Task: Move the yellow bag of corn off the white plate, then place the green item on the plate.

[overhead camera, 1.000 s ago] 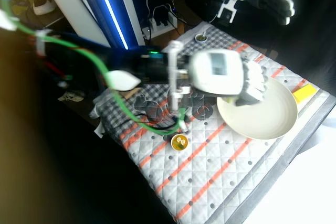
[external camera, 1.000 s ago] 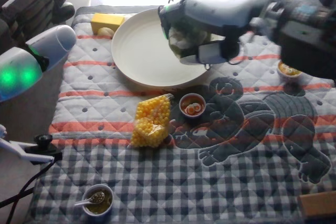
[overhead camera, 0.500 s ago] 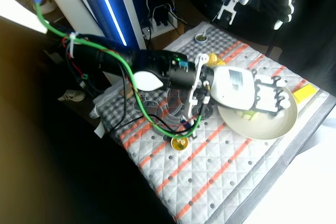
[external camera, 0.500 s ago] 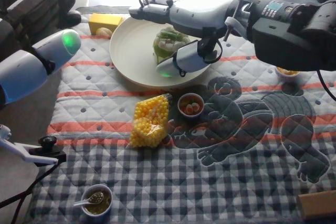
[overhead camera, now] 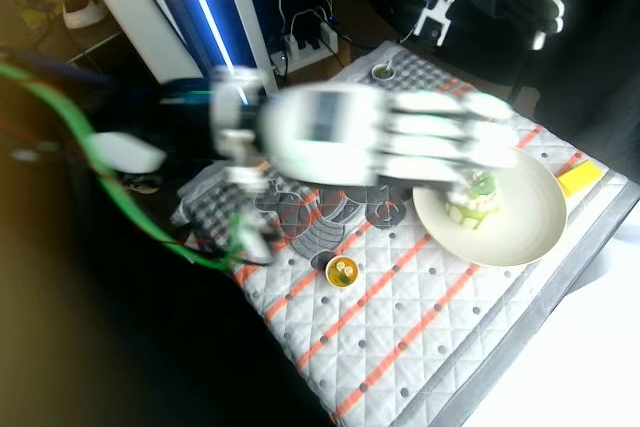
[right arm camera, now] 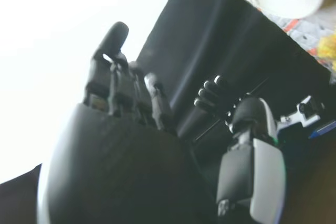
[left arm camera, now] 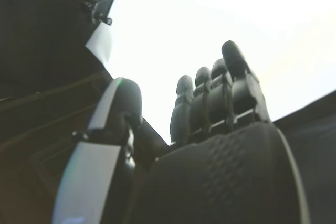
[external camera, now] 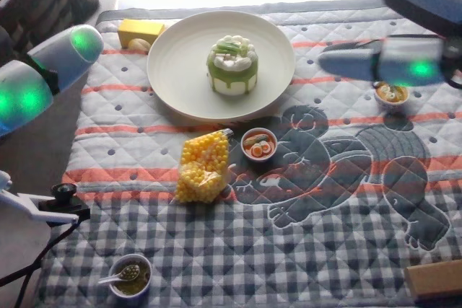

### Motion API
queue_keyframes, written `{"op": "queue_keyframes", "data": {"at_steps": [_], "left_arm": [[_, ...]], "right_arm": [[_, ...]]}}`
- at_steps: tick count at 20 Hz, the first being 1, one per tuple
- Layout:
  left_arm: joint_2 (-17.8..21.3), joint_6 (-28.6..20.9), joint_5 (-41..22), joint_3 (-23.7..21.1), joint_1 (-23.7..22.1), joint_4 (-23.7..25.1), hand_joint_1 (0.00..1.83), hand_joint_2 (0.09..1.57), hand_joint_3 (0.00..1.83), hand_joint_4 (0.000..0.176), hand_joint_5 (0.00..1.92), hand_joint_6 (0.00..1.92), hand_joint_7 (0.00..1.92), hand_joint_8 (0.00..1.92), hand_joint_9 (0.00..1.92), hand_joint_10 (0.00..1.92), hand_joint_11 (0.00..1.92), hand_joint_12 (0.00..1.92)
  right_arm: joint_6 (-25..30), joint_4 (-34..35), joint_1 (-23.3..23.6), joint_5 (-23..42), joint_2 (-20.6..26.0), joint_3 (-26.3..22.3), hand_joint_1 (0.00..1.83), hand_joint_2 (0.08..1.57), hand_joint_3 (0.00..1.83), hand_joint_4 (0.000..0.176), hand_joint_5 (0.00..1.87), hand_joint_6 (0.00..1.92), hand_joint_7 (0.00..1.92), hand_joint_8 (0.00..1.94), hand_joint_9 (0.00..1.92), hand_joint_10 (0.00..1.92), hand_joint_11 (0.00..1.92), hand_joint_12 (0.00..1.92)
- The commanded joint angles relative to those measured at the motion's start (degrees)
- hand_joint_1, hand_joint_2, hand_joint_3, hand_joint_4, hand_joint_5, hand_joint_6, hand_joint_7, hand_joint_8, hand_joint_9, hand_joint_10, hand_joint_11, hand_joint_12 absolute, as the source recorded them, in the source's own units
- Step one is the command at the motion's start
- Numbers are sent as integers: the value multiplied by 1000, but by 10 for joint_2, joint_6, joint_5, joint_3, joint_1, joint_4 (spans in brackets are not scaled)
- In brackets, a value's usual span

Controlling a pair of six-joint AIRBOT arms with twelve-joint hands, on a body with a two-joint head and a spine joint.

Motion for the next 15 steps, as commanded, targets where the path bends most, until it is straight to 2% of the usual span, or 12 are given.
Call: {"op": "queue_keyframes", "data": {"at_steps": [1,3,4,5,6,7,8,10,11,12,14,15], "left_arm": [[7,-6,-83,0,-4,2,668,1348,3,108,16,1,0,0,0,0,0,1],[9,-6,-90,1,-4,2,524,1326,0,158,0,0,0,0,0,0,0,0],[9,-6,-94,2,-5,2,483,1324,0,157,0,0,0,0,0,0,0,0],[8,-7,-99,2,-6,0,476,1270,0,172,0,0,0,0,0,0,0,0],[6,-10,-107,4,-10,-1,469,1244,0,175,0,0,0,0,0,0,0,0],[5,-12,-111,6,-12,0,399,1210,0,176,0,0,0,0,0,0,0,0],[4,-18,-115,9,-14,0,368,1169,0,176,0,0,0,0,0,0,0,0],[5,-26,-121,12,-16,1,293,1104,0,165,0,0,0,0,0,0,0,0],[7,-26,-122,12,-18,5,296,1085,0,165,0,0,0,0,0,0,0,0],[9,-26,-123,12,-20,8,314,1080,0,174,0,0,0,0,0,0,0,0],[12,-26,-125,12,-26,16,381,1038,0,176,0,0,0,0,0,0,0,0],[14,-26,-129,12,-27,19,365,1051,0,176,0,0,0,0,0,0,0,0]], "right_arm": [[0,20,-5,126,12,-5,435,1224,0,70,0,0,0,0,0,0,0,304],[0,55,-60,194,46,-31,547,1215,1,64,0,0,0,0,0,0,0,23],[0,70,-86,219,60,-40,532,1218,2,44,0,0,0,0,0,0,0,4],[0,80,-105,235,69,-46,495,1209,0,49,0,0,0,0,0,0,0,0],[0,95,-129,256,77,-52,477,1210,0,58,0,0,0,0,0,0,0,0],[0,106,-144,272,81,-56,447,1198,0,50,0,0,0,0,0,0,0,0],[0,118,-162,295,86,-62,415,1179,0,59,0,0,0,0,0,0,0,0],[0,134,-188,328,96,-72,388,1144,0,63,0,0,0,0,0,0,0,0],[-1,144,-202,351,101,-77,413,1077,0,104,0,0,0,0,0,0,0,0],[-1,150,-211,365,105,-80,422,1071,0,104,0,0,0,0,0,0,0,0],[-1,158,-226,398,111,-87,421,1088,0,92,0,0,0,0,0,0,0,0],[-1,161,-231,414,112,-89,469,1098,2,65,0,0,0,0,0,0,0,0]]}}
